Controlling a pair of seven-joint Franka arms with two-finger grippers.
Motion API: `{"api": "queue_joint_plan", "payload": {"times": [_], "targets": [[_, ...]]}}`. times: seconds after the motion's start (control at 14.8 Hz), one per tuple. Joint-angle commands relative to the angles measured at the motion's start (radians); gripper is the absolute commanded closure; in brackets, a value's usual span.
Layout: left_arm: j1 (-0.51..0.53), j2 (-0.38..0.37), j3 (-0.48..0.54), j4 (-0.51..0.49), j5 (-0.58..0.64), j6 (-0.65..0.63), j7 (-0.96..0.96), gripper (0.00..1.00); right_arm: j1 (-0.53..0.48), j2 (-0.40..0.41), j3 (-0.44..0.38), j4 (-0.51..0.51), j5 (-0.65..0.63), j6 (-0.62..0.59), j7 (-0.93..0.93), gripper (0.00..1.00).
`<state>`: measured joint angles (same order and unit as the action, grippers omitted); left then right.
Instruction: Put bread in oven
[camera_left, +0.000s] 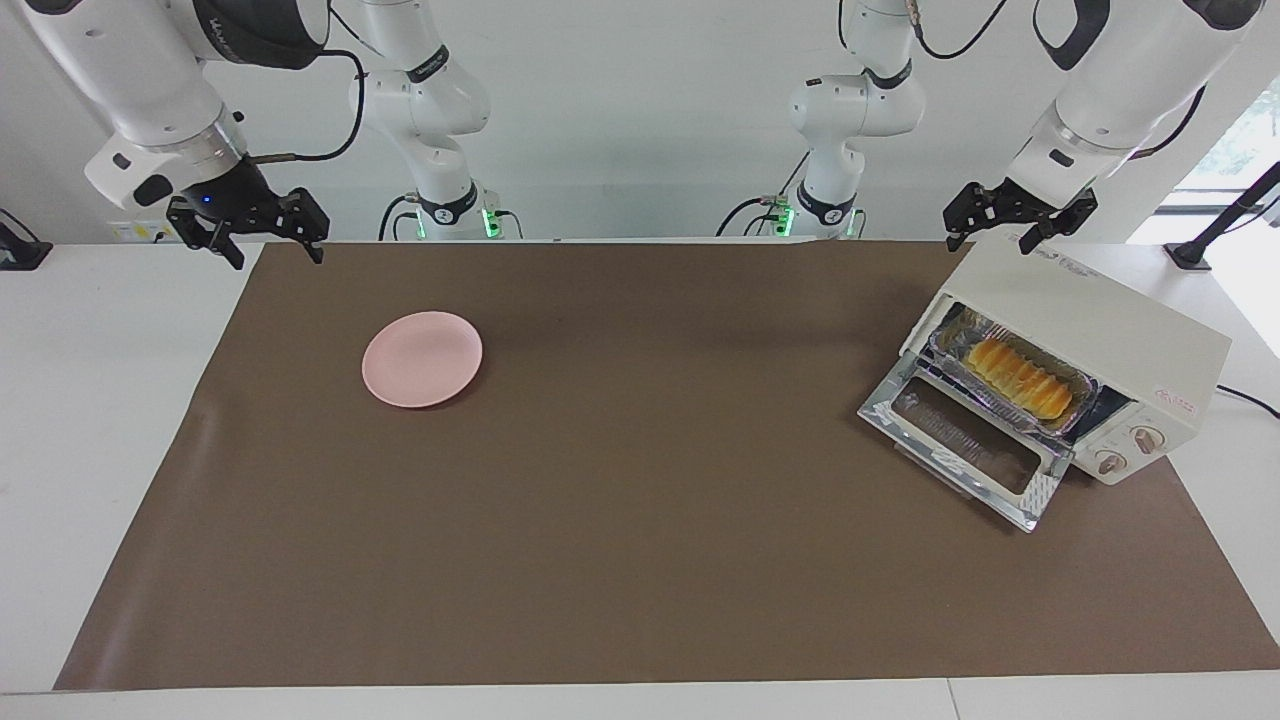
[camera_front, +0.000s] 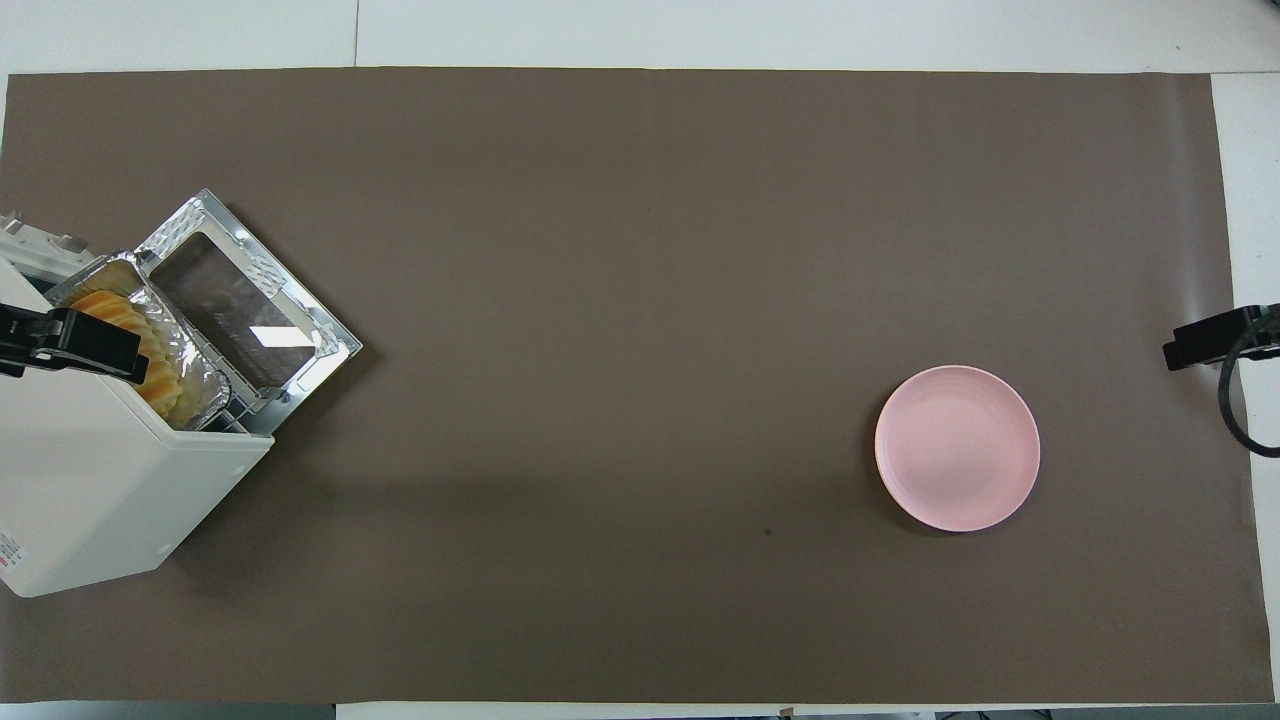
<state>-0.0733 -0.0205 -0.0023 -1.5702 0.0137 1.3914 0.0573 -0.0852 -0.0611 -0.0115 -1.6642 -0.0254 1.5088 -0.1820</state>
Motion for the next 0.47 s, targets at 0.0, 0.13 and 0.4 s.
{"api": "queue_joint_plan", "payload": {"times": [0.0,0.13,0.4], "targets": [[0.018,-0.012,-0.016,-0.036,-0.006,0.078,-0.02,0.0,-0.013,0.006,0.01,0.014,-0.01,-0.018,-0.017,0.0],[0.02,-0.015,-0.018,-0.036,-0.008,0.061,-0.019,0.0,-0.013,0.006,0.01,0.014,-0.01,-0.018,-0.017,0.0],[0.02,-0.004,-0.033,0.01,-0.009,0.037,-0.013,0.0,-0.013,0.006,0.01,0.014,-0.01,-0.018,-0.017,0.0]]}}
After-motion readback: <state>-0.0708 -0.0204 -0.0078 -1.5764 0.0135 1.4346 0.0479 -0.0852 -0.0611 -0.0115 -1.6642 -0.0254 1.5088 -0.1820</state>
